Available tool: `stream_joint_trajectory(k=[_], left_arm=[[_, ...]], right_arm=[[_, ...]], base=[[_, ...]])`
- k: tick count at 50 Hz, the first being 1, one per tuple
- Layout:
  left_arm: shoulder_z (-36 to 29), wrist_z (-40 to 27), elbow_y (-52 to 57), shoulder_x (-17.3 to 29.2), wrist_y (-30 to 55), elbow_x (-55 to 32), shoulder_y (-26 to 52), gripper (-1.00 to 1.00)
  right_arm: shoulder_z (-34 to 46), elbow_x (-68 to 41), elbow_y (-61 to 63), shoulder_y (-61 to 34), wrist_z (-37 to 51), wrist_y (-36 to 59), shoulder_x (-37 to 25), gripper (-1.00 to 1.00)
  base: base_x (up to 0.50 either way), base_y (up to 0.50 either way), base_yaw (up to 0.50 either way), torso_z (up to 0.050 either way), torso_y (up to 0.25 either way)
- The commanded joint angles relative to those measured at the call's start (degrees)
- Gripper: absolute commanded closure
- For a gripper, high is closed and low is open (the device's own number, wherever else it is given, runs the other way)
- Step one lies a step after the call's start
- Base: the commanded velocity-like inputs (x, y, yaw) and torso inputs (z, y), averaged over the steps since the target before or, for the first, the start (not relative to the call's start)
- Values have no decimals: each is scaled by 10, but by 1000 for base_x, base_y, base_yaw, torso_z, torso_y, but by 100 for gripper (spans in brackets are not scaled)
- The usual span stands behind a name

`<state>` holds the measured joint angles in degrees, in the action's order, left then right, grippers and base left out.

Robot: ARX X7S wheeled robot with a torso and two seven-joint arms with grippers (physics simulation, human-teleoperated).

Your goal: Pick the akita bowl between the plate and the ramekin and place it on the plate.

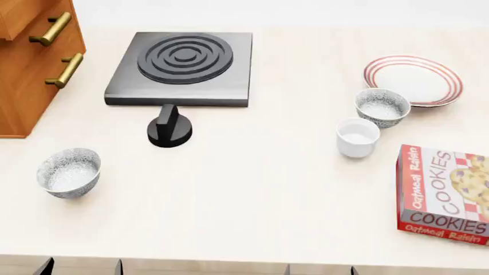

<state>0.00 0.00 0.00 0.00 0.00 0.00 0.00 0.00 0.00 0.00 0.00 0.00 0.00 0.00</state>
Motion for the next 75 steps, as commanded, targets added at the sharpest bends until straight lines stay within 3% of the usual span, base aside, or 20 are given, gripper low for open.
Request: stream_joint_trajectory(k=[1, 15, 27, 34, 43, 57, 65, 75], left_arm=[[-10, -10, 1, 9, -1, -11, 0, -100], [-41, -34, -4, 32, -25, -15, -3, -100], [-23, -29, 45, 42, 52, -97, 10, -100], [29, -44, 78, 50, 154, -190, 54, -100], [85, -74, 66, 67, 221, -259, 115, -100], [140, -109, 5, 90, 246, -293, 185, -100], [160, -114, -60, 99, 216, -284, 208, -100], [168, -118, -79, 95, 204, -291, 213, -100]], right_arm=[[12, -9, -2, 0, 11, -2, -9, -100], [39, -31, 1, -2, 35, 6, -30, -100], [50, -43, -8, -4, 46, 0, -40, -100], [57, -49, -10, -6, 49, 2, -45, -100], [64, -54, -5, -5, 55, 5, -50, -100], [76, -62, -6, -6, 65, 4, -60, -100], [86, -54, 16, -5, 73, 16, -69, -100], [99, -28, 128, -6, 100, 113, -82, -100]], base=[[0, 0, 0, 0, 0], [0, 0, 0, 0, 0], [0, 0, 0, 0, 0], [0, 0, 0, 0, 0], [0, 0, 0, 0, 0], [0, 0, 0, 0, 0], [0, 0, 0, 0, 0], [0, 0, 0, 0, 0]])
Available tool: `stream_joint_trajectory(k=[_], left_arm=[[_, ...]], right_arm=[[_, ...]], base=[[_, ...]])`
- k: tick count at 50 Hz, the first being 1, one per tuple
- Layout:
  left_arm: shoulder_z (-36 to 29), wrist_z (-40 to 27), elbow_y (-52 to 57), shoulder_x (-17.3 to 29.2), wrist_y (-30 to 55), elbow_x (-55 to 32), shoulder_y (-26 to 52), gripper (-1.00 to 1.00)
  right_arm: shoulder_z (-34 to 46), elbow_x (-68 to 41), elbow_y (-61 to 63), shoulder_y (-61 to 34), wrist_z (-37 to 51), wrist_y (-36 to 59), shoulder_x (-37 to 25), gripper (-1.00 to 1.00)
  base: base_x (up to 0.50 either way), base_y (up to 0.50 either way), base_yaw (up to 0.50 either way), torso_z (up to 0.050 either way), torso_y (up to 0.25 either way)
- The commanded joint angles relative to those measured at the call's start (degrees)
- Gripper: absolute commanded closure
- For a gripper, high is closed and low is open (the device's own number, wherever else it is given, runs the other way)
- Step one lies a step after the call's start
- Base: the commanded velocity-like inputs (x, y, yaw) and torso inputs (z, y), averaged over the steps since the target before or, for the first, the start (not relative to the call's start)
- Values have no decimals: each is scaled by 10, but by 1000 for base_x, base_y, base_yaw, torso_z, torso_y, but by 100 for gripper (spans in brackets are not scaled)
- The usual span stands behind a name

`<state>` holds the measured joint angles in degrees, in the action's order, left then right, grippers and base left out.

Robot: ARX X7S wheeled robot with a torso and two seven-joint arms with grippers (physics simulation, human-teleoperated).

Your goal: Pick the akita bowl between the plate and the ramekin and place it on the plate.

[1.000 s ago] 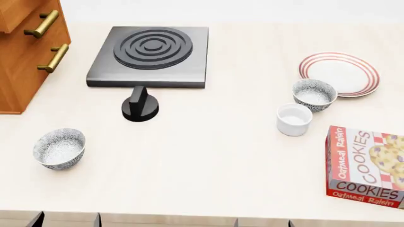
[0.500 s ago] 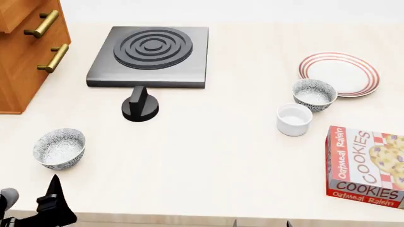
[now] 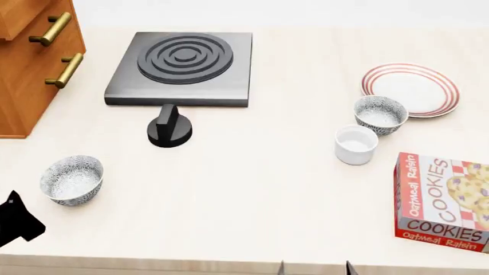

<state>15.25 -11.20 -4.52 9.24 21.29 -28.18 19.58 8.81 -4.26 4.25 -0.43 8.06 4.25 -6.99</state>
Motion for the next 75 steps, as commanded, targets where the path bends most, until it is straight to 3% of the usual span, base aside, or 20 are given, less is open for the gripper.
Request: stream_joint_trajectory(k=[1, 18, 43, 75], left_arm=[[16, -7, -33, 3, -6, -10, 17, -100], [3, -7, -25, 6, -11, -8, 9, -100], [-7, -8, -29, 9, -26, -7, 6, -100], [-15, -16, -29, 13, -29, -14, 5, -100]], right_arm=[[15, 19, 95, -4, 20, 78, -14, -100], [41, 59, 267, -66, 30, 256, -38, -100], [61, 92, 399, -161, 19, 356, -66, -100], [49, 63, 393, -138, 29, 323, -62, -100]], base=[[0, 0, 0, 0, 0], [0, 0, 0, 0, 0], [0, 0, 0, 0, 0], [0, -97, 0, 0, 0]])
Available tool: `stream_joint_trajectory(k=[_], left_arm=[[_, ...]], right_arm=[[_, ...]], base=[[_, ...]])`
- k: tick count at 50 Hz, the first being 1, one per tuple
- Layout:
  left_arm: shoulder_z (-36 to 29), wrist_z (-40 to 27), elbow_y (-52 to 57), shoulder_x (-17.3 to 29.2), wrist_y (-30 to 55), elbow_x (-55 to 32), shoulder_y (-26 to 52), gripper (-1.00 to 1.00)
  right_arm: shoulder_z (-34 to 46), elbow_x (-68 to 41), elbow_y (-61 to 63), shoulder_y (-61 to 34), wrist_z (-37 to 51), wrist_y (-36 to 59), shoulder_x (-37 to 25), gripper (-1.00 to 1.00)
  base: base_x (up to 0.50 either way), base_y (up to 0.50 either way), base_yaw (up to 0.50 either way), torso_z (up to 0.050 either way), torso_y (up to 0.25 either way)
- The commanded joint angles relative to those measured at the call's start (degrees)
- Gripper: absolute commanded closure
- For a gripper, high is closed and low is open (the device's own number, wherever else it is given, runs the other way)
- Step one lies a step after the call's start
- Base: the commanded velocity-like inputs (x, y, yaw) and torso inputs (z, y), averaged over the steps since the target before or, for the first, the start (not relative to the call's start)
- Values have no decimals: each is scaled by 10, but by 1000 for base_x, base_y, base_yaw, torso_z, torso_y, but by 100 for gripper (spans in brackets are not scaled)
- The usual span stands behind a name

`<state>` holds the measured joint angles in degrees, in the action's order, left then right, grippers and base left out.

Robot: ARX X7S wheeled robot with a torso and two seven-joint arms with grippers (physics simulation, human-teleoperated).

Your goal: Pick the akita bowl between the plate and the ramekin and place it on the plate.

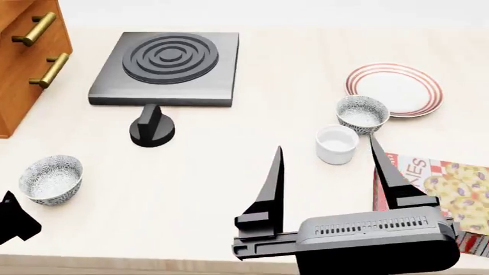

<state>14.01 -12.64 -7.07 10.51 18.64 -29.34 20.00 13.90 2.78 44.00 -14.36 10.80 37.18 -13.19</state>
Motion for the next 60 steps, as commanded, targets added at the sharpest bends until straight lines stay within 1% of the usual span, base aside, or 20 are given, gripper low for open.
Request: stream_joint_trajectory(k=[1, 45, 60], left_arm=[[-3, -2, -3, 1, -3, -3, 0, -100], [-14, -6, -6, 7, -15, -9, -3, -100], [-19, -8, -4, 9, -20, -8, -5, -100]], right_arm=[[-3, -8, -3, 1, 2, -5, 0, -100], [-2, -19, 3, 1, 16, -2, -8, -100], [6, -15, 0, -2, 21, 0, -13, -100]], base=[[0, -320, 0, 0, 0], [0, -316, 0, 0, 0], [13, 0, 0, 0, 0]])
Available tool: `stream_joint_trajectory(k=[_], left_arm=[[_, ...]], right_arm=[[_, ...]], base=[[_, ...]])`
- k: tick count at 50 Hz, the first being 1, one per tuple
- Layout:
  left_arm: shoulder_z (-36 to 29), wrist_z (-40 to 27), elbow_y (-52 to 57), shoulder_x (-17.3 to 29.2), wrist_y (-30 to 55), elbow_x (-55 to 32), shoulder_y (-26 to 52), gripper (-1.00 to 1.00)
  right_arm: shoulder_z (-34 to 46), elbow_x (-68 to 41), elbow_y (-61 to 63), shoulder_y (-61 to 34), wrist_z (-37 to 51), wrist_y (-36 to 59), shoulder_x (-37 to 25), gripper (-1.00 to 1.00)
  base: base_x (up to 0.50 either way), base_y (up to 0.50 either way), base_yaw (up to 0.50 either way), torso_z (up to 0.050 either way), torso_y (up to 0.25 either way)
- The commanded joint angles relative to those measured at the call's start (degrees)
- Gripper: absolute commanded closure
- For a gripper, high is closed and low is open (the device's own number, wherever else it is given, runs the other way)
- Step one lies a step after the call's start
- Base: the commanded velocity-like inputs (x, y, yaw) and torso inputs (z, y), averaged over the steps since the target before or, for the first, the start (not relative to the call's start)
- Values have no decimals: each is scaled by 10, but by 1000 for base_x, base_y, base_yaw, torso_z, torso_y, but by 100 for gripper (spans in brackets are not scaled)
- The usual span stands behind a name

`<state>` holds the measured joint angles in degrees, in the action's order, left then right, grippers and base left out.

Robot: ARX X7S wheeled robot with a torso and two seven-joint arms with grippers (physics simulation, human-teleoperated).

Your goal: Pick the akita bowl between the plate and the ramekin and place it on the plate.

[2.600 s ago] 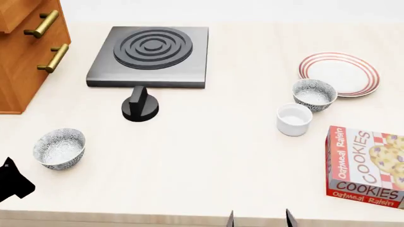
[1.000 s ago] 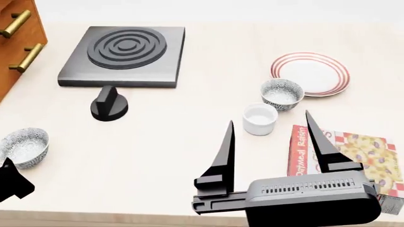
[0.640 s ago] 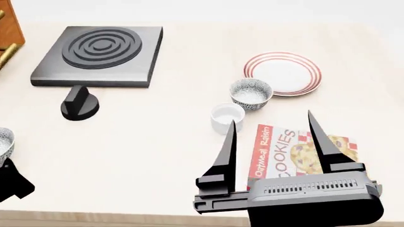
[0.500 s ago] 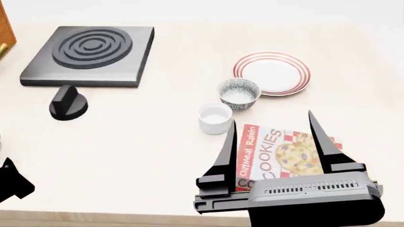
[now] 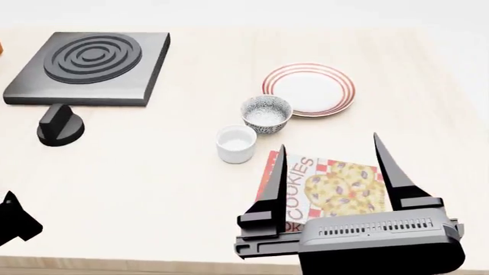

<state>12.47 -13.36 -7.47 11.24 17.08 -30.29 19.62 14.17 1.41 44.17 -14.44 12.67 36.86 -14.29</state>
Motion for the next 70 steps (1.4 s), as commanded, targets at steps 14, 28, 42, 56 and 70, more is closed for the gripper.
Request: stream_joint_trajectory(k=[14, 28, 42, 56, 70], left_arm=[[-7, -4, 0, 4, -6, -3, -2, -100], [-11, -6, -6, 6, -12, -6, -1, -100], [-15, -11, -5, 9, -10, -11, 0, -100], [-18, -11, -8, 11, -15, -14, -1, -100], [-22, -15, -5, 13, -16, -17, -3, -100]], right_arm=[[-1, -11, -1, 0, 3, 0, -3, -100], [0, -16, -3, -1, 6, -1, -4, -100], [1, -19, -6, -2, 9, -4, -7, -100], [3, -21, -3, -3, 13, 0, -9, -100], [4, -24, -3, -4, 15, 0, -12, -100]], base=[[162, 0, 0, 0, 0], [273, 0, 0, 0, 0], [275, 0, 0, 0, 0], [277, 0, 0, 0, 0], [278, 0, 0, 0, 0]])
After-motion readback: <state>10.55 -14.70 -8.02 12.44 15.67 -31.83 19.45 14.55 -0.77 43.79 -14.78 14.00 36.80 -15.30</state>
